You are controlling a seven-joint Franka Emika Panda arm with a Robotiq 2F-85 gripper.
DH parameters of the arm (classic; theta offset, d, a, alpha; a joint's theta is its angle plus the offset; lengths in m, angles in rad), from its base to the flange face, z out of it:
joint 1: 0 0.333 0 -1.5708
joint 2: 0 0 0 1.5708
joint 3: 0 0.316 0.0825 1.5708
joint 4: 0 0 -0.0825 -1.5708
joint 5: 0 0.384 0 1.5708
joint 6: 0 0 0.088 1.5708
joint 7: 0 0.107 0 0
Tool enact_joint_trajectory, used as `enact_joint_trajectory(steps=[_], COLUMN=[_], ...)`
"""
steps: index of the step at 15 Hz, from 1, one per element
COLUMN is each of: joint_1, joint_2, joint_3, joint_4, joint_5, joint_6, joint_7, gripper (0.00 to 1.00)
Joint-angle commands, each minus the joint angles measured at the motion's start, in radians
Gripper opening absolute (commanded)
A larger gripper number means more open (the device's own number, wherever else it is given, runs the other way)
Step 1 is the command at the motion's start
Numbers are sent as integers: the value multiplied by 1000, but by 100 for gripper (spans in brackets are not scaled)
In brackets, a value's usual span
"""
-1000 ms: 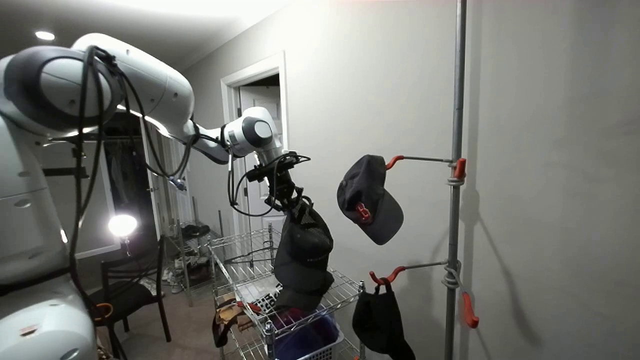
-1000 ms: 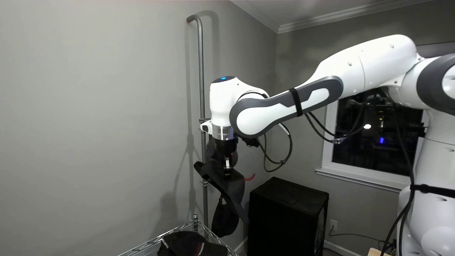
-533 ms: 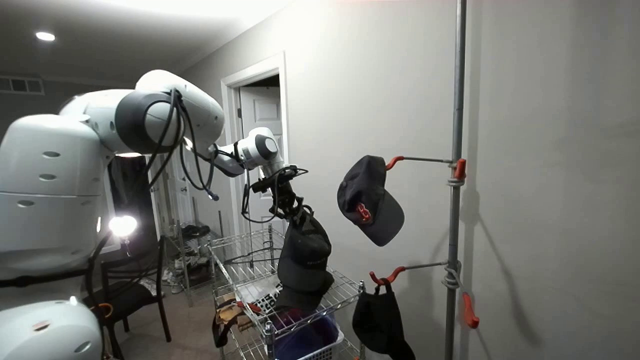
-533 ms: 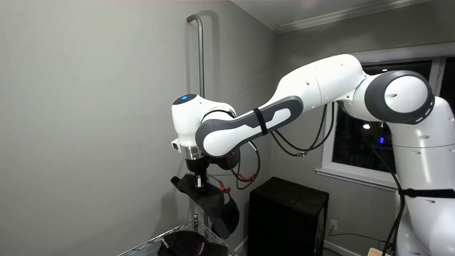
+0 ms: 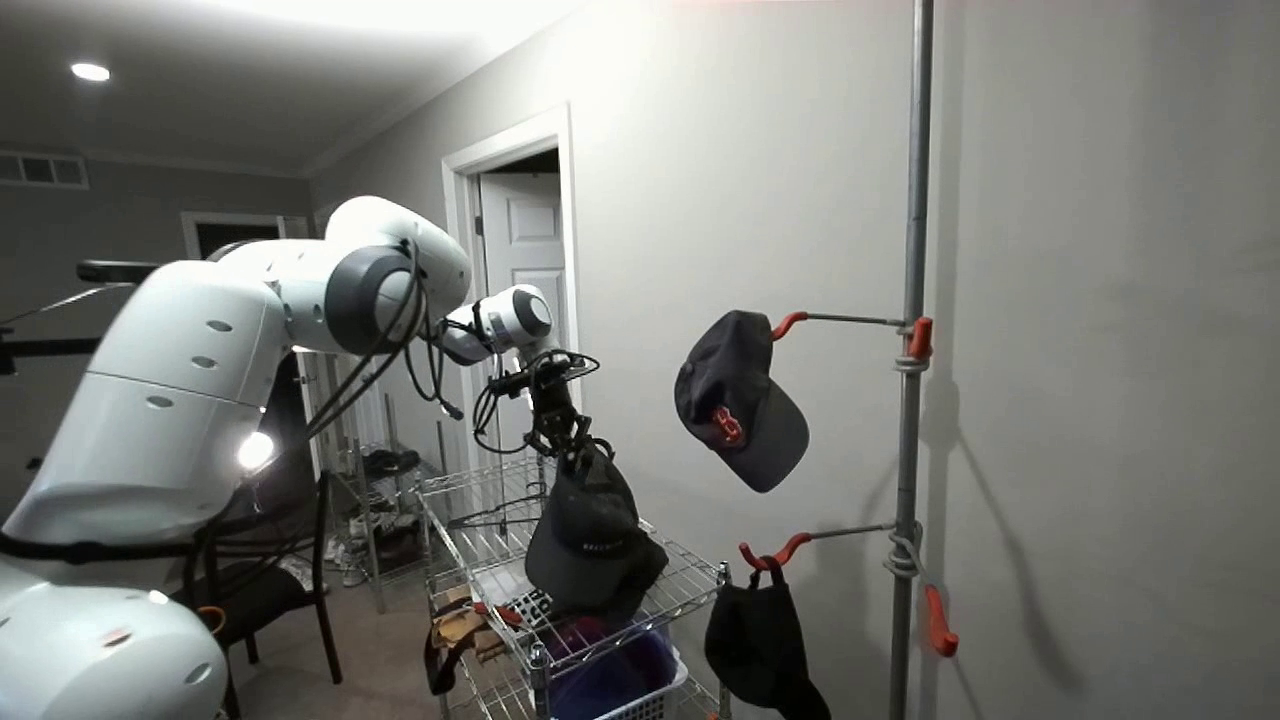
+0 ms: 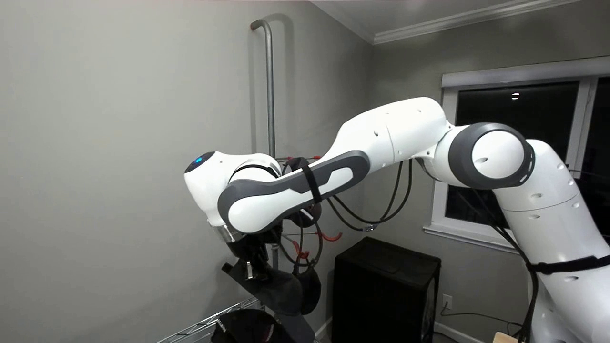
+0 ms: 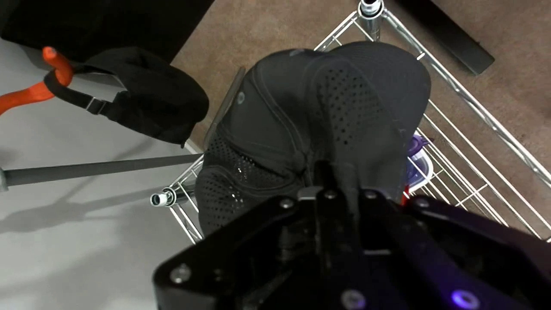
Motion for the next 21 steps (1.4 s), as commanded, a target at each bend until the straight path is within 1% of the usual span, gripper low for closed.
enact_joint_trajectory(steps=[1, 2, 4, 7, 10, 14, 15, 17, 21], joint_1=[60, 72, 93, 120, 131, 139, 138, 127, 113], joint_2=[113, 136, 166, 203, 218, 226, 231, 225, 214], joint_3=[-20, -24, -38, -60, -67, -66, -68, -58, -55], joint_4=[134, 154, 158, 169, 168, 184, 197, 196, 207], joint_5=[-17, -19, -50, -97, -117, -116, -109, -111, -98], joint_6=[-89, -92, -61, -53, -28, 15, 16, 26, 38], joint_7=[16, 6, -12, -26, -36, -35, -36, -39, -48], gripper=[3, 3, 4, 3, 4, 3, 26, 35, 61])
